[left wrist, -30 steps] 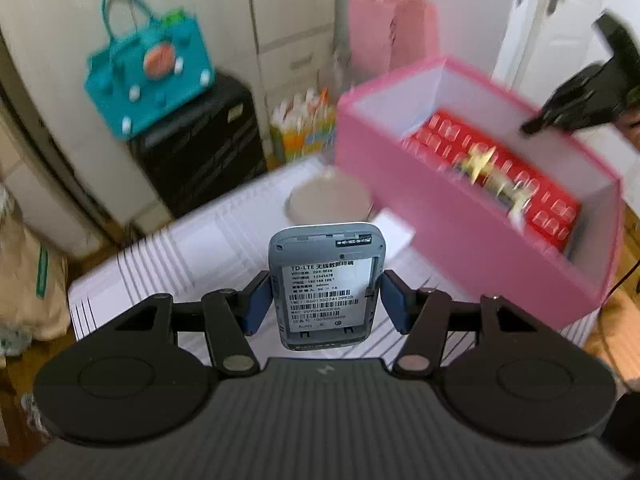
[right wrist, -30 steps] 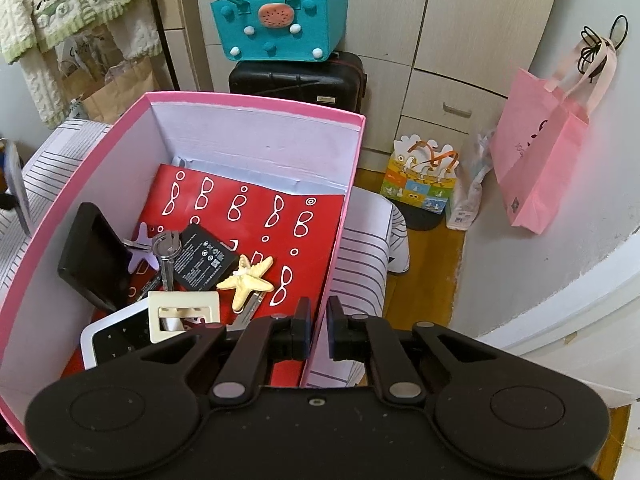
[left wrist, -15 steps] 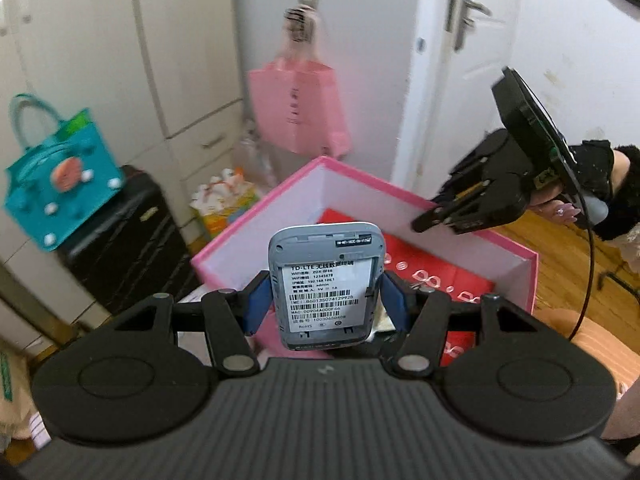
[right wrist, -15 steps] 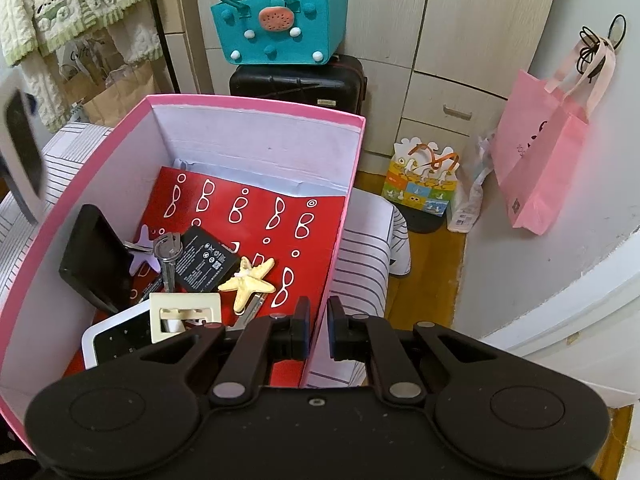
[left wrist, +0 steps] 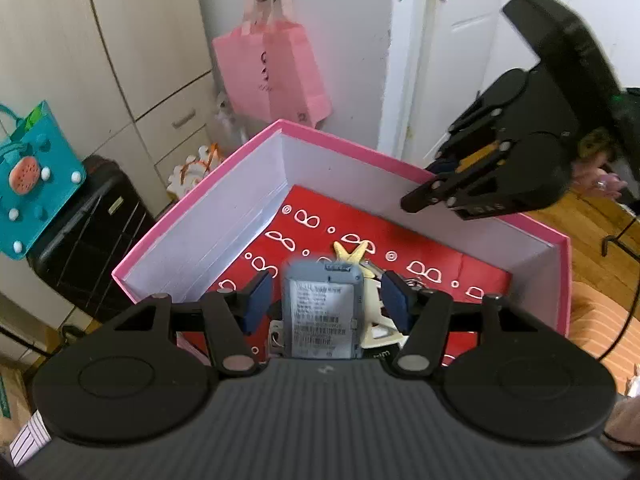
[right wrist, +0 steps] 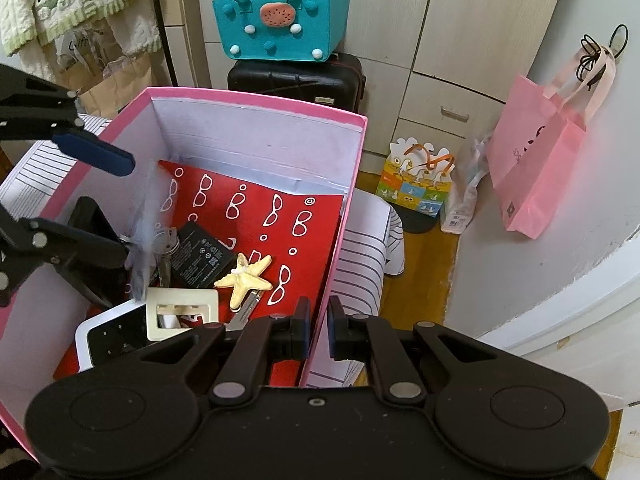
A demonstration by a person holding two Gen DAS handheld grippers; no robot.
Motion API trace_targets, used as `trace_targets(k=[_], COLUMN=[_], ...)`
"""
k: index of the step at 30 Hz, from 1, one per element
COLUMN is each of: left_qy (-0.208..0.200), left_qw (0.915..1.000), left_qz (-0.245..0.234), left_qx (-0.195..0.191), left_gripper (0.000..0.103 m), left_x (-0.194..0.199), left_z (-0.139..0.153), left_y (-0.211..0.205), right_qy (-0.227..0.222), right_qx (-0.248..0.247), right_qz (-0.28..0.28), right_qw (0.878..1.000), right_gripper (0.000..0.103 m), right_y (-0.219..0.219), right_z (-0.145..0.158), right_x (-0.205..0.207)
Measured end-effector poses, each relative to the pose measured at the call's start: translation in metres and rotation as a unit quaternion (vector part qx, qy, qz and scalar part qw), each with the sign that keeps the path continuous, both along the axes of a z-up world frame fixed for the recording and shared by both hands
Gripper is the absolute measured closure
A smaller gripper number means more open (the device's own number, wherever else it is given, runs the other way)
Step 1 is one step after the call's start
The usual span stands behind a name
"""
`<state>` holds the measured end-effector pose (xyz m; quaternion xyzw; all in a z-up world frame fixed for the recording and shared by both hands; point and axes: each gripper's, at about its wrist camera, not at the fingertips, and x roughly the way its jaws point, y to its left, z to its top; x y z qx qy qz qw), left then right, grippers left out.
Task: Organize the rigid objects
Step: 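Carry the grey pocket wifi device into the pink box and release it, then move the left tool to the white charger plug and grasp it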
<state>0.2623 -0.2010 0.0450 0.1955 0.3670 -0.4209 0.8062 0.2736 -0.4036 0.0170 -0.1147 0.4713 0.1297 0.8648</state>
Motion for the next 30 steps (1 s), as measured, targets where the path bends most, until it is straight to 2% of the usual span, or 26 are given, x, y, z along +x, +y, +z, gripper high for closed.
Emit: trace_targets(k=[5, 9, 12, 17, 22, 28, 30], left_qy=[-0.016, -0.033, -0.029, 0.005, 0.034, 0.021, 0.025], left_qw=[0.9996, 0.9986, 0.9976, 0.9956, 0.9938, 0.9946, 0.9949], left_qz=[-0.004, 0.021, 0.050, 0.090, 0.104, 0.098, 0.091], left_qx=[-0.023, -0.035, -0.038, -0.026, -0.020, -0.028, -0.035], left_gripper=[0.041, 0.039, 0.037, 0.037, 0.039, 0.042, 0.046], left_x=[-0.016, -0.022, -0.019, -0.020, -0.017, -0.013, -0.011], left_z=[0.013, 0.024, 0.023, -0.002, -0.038, -0.070, -0.078], left_y=[0.022, 0.056, 0.083, 0.113, 0.132, 0.139, 0.136], right_qy=[-0.003, -0.006, -0.007, -0.005, -0.005, -0.007, -0.009], right_qx=[0.004, 0.004, 0.002, 0.003, 0.007, 0.021, 0.023], right_qz=[0.001, 0.005, 0.006, 0.006, 0.004, -0.007, -0.011], right_qw=[1.000, 1.000, 1.000, 1.000, 1.000, 1.000, 1.000], right_gripper=[0.091, 0.091, 0.091, 0.091, 0.090, 0.090, 0.089], right_y=[0.000, -0.001, -0.001, 0.000, -0.002, -0.005, -0.005], right_z=[-0.001, -0.002, -0.002, -0.002, -0.001, -0.003, -0.004], right_x=[-0.001, -0.003, -0.003, -0.002, -0.002, -0.002, -0.002])
